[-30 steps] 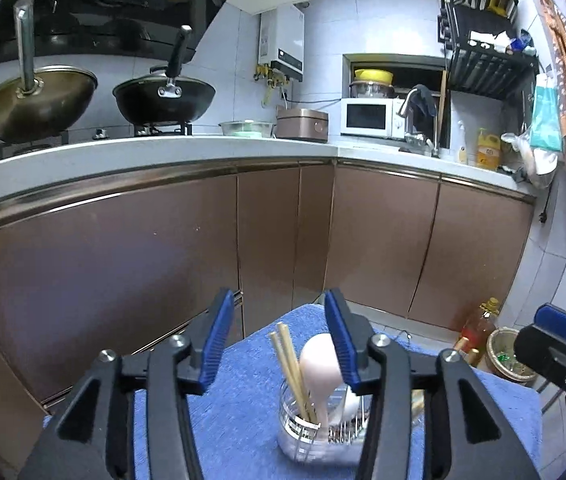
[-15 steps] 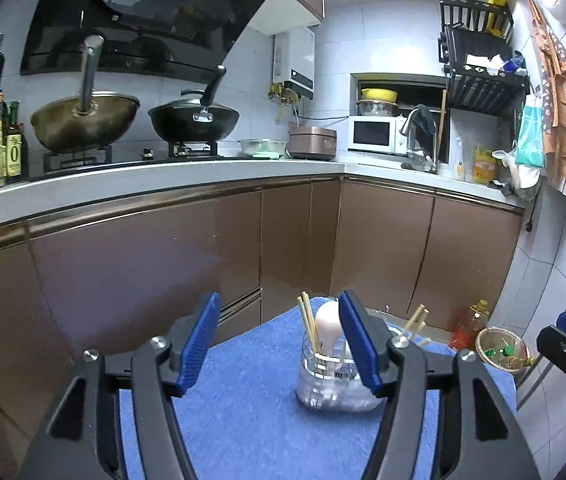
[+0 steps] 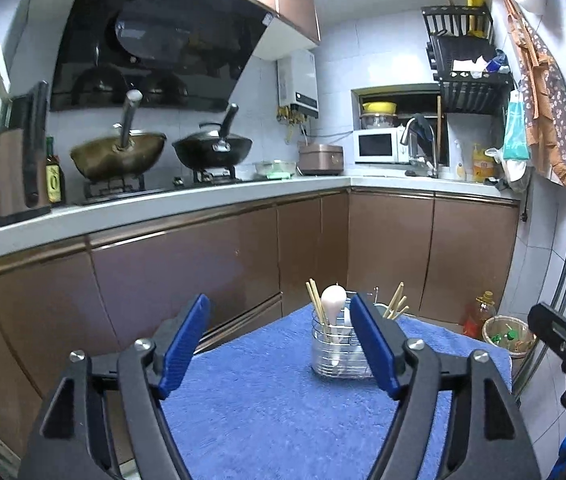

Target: Organize utensils

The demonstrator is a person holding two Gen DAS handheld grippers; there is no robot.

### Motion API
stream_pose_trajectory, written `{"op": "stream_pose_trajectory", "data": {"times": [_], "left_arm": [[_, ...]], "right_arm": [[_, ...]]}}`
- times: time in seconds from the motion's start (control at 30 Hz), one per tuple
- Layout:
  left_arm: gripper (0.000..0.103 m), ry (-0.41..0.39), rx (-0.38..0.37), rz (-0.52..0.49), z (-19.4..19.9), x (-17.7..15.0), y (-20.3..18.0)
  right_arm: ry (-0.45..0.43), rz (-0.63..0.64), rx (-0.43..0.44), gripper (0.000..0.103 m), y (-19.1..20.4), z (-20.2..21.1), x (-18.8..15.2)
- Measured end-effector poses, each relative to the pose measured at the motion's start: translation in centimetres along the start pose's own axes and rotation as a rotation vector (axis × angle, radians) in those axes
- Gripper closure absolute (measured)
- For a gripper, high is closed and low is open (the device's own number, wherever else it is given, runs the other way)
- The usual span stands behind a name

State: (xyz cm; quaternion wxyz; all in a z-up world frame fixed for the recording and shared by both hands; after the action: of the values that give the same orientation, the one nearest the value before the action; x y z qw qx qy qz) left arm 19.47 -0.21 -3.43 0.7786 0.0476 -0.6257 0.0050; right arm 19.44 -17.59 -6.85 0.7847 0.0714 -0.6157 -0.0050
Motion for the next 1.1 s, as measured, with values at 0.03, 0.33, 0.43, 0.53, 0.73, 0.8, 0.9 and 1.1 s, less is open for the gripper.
{"op": "stream_pose_trajectory", "data": {"times": [0.03, 0.33, 0.43, 0.53, 0.73, 0.8, 0.9, 1.1], "left_arm": [[0.031, -0.007, 0.000, -0.002, 0.6, 0.1, 0.0], [0.031, -0.067, -0.015, -0.026, 5.6, 0.0, 0.3], [0.031, -0.092, -0.009, -0.024, 6.9, 0.2, 0.7], [0.031, -0.103, -0.009, -0.027, 7.7, 0.2, 0.9], [0.031, -0.124, -0.006, -0.025, 8.9, 0.2, 1.1], [0.031, -0.129, -0.005, -0.024, 9.3, 0.2, 1.2], [0.031, -0.138, 0.000, -0.025, 9.5, 0.3, 1.5], [0.031, -0.150, 0.012, -0.024, 9.9, 0.2, 1.8]], "right_arm": [[-0.006, 0.003, -0.004, 0.000, 0.1, 0.4, 0.1], [-0.053, 0.016, -0.030, 0.000, 0.6, 4.8, 0.1], [-0.068, 0.011, -0.036, 0.000, 0.6, 5.7, 0.3], [-0.078, 0.013, -0.037, 0.000, 0.9, 6.5, 0.3], [-0.096, 0.024, -0.039, 0.000, 1.5, 7.7, 0.5], [-0.104, 0.026, -0.043, 0.000, 1.5, 8.1, 0.6], [-0.122, 0.027, -0.049, 0.000, 1.5, 8.8, 1.0], [-0.143, 0.039, -0.080, 0.000, 1.6, 9.5, 1.3]]}}
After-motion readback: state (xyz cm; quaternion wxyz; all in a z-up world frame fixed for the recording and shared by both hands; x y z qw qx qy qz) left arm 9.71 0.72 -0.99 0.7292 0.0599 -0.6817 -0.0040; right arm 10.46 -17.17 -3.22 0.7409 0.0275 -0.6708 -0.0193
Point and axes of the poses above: each gripper's, at about its wrist camera, not at the fingertips, and z roughly against the way its jaws point, y to its left, x to its top, the point moved 7 cm from there along -z, roughly the way its jaws point, and after that the axes turned 4 degrees about x, right-handed, at the moved point
